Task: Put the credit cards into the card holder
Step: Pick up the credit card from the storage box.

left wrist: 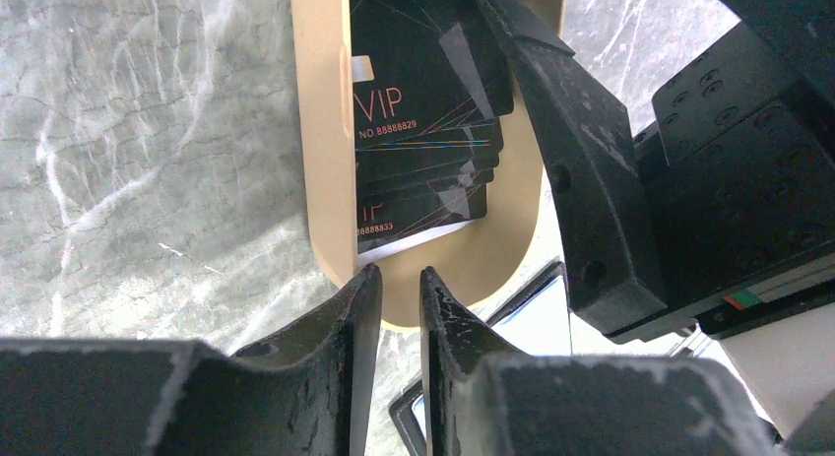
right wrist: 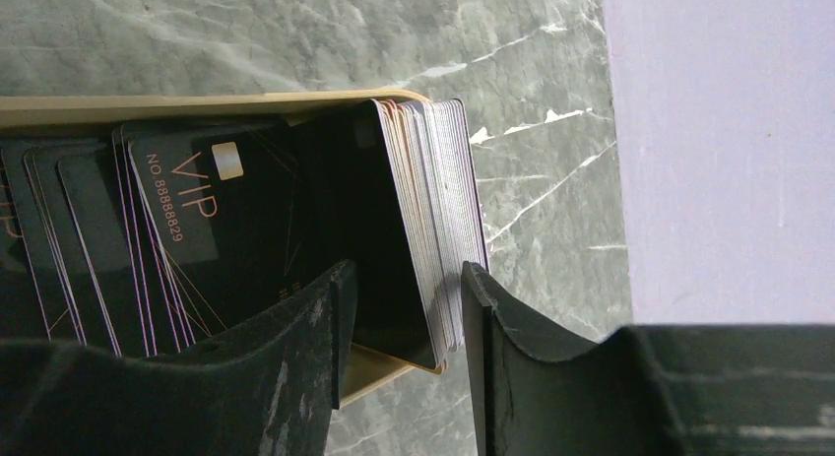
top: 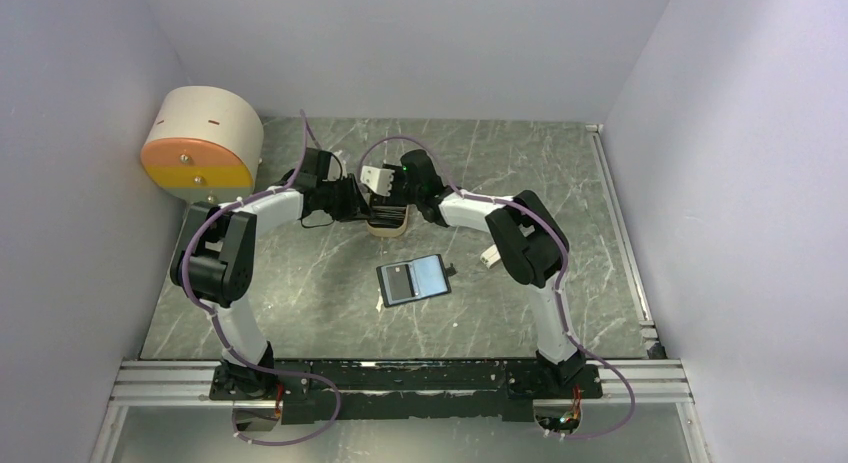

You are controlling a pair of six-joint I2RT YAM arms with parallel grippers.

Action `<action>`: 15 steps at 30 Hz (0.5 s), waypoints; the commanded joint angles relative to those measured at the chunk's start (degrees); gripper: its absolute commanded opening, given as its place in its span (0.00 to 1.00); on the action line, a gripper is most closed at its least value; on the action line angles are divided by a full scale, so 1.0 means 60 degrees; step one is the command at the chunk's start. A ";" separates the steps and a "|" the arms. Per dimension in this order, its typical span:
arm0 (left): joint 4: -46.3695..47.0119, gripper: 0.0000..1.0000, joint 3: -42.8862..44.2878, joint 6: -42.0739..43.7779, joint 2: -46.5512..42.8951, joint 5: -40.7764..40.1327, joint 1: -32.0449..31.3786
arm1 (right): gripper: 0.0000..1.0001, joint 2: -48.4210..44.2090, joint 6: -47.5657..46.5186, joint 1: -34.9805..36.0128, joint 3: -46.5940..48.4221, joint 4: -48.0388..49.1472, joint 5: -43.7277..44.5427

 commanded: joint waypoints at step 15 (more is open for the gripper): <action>-0.0092 0.27 -0.0109 0.0103 0.0119 -0.0428 0.0050 | 0.36 -0.0687 0.0095 -0.0189 0.0168 0.0237 -0.0165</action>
